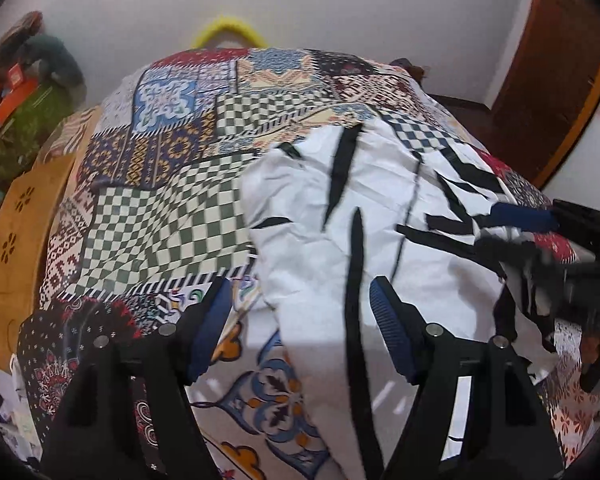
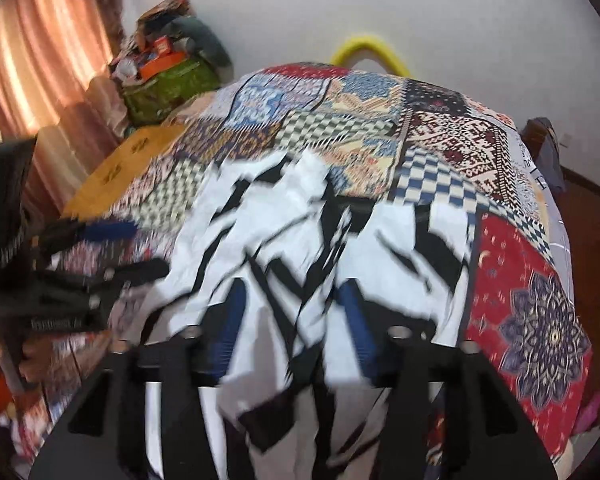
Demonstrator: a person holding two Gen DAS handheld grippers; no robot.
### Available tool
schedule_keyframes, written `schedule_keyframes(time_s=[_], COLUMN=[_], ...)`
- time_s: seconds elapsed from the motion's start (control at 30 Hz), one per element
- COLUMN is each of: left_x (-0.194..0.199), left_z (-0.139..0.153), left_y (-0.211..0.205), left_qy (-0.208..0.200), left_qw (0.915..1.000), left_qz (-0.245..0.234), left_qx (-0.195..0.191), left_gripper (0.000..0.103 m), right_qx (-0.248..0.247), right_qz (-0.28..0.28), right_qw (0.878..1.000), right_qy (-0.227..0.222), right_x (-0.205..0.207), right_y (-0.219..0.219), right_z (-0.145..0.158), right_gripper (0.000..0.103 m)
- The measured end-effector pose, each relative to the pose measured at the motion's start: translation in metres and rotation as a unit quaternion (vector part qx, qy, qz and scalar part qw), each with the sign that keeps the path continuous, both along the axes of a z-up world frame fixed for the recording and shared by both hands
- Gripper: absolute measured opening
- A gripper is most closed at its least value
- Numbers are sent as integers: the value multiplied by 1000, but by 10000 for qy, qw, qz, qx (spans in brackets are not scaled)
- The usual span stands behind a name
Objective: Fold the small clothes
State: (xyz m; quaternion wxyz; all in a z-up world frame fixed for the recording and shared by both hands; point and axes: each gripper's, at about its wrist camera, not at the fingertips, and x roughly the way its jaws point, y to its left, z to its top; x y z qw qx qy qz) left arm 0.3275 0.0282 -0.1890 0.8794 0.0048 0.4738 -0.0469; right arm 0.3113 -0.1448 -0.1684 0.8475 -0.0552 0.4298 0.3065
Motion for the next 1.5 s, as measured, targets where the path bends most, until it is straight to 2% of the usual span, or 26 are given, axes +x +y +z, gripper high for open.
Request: schedule_keyframes(time_s=[0.13,0.27,0.37,0.57,0.7,0.77,0.8,0.87,0.97,1.03,1.2,1.27,1.37,1.47,1.5], left_x=[1,-2,-10,-27,-31,-29,-28,-21,-11,-4,12,18,27,31,31], left_z=[-16,-35,-37,-32,-20,-15,-14,-16,-27,-36,-51,-52,-52,-51,-51], left_y=[-7,6,19,44,55,55,53,49,38,31,20,18,16,12,11], left_qy=[256,657,724,716,635,576,569,618,797,911,1107,1080,1066,1038,1032], left_qw=[9996,9977,9969,9962,9956,9952,9948,9935,9907,9893,9832,9827,9812,9816,9818], left_qz=[-23,153,246,470,576,565,539,492,401,359,309,360,364,279,257], left_qx=[119,-65,-183,-123,-383,-561,-653,-824,-1024,-1084,-1417,-1464,-1565,-1577,-1573], left_gripper=[72,72,72,72,72,72,73,73,73,73,73,73,72,60,54], right_qx=[-414,-629,-468,-213,33,120,119,57,218,638,1088,1191,1309,1318,1314], right_qz=[103,-50,-197,-310,-541,-694,-764,-932,-1135,-1082,-930,-846,-636,-536,-538], right_qw=[9991,9980,9986,9992,9985,9975,9970,9956,9917,9879,9841,9832,9816,9816,9816], right_qy=[-49,32,150,102,52,52,54,85,569,907,1053,1094,1232,1275,1279], right_x=[-15,-14,-13,-22,-24,-23,-22,-17,-3,4,12,13,16,17,18], right_y=[5,-3,-16,-37,-59,-71,-76,-85,-98,-103,-97,-93,-84,-76,-74], right_z=[-19,-35,-35,-19,-6,-5,-6,-14,-33,-44,-48,-47,-50,-56,-57], right_gripper=[55,55,55,55,55,60,69,71,71,71,74,70,58,45,36])
